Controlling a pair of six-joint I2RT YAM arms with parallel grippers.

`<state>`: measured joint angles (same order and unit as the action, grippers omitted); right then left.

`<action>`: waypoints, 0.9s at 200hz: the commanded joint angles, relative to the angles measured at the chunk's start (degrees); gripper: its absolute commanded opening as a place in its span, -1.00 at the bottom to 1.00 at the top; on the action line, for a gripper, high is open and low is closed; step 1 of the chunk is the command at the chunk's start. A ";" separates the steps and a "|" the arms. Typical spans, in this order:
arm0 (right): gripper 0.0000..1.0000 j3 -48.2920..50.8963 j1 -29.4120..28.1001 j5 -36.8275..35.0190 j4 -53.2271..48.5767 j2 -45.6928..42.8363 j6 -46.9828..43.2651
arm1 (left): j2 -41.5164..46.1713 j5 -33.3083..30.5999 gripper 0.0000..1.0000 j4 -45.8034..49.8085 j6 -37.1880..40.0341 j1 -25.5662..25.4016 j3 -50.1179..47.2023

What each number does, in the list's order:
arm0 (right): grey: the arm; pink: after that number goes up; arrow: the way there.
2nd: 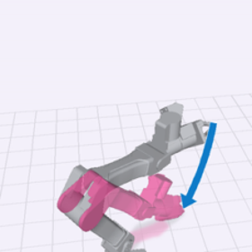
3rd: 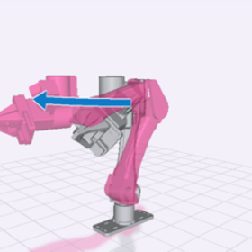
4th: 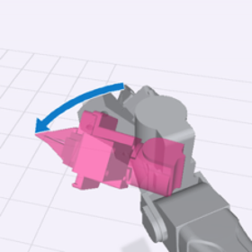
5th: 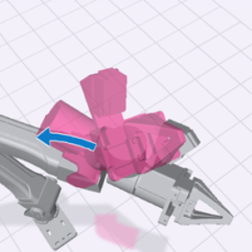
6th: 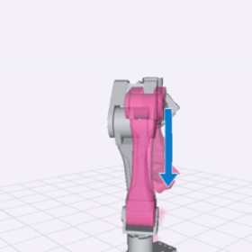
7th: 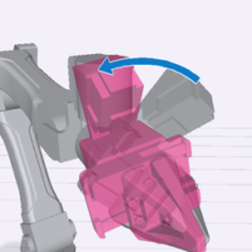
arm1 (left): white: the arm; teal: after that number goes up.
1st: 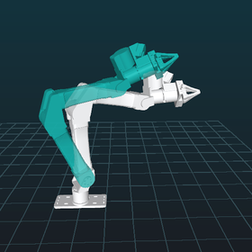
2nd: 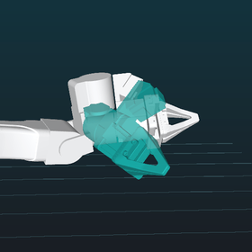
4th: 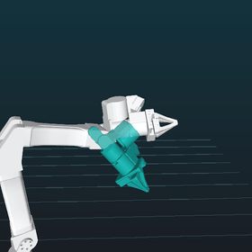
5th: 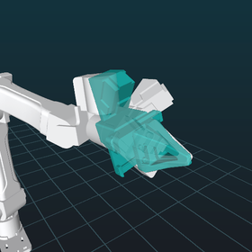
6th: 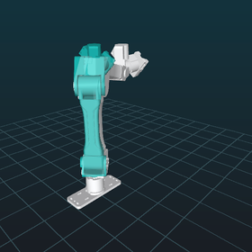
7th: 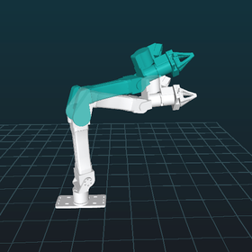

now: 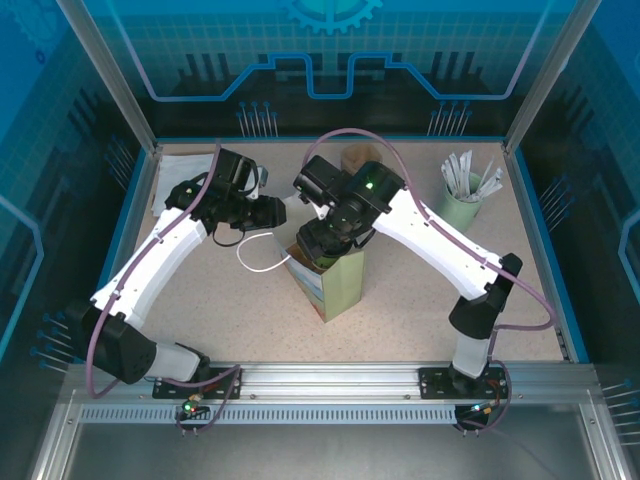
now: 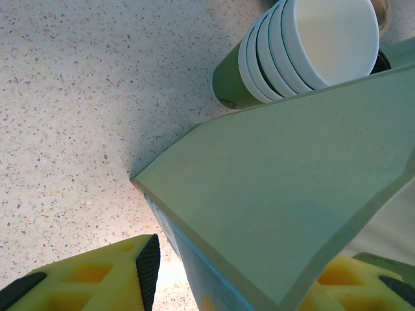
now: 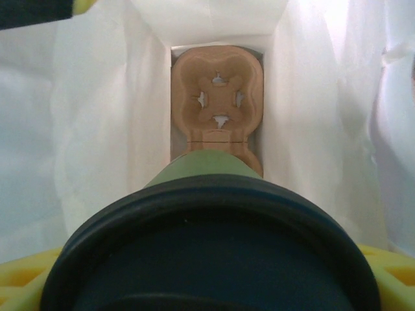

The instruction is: Pack the takeout coffee

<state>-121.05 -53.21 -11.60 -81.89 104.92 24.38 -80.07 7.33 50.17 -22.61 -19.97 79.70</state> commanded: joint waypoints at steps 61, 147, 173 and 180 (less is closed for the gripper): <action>0.58 -6.22 -3.25 0.98 -1.40 3.95 -0.52 | 1.23 0.58 -0.04 -0.98 -1.34 0.28 -0.30; 0.58 -4.23 -0.99 -0.21 -3.35 4.68 -1.44 | 1.21 -0.29 -0.03 -0.70 -0.60 0.28 -0.52; 0.58 -2.61 0.01 0.17 -3.41 3.85 -1.96 | 1.02 -0.39 -0.04 -0.70 -0.50 0.28 -0.56; 0.58 -2.07 0.24 0.06 -3.37 3.73 -2.02 | 0.93 -0.39 -0.03 -0.74 -0.50 0.28 -0.45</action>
<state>-124.68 -54.13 -11.55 -83.55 109.58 23.33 -80.07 7.35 49.56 -22.61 -19.97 79.68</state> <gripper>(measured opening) 0.850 0.481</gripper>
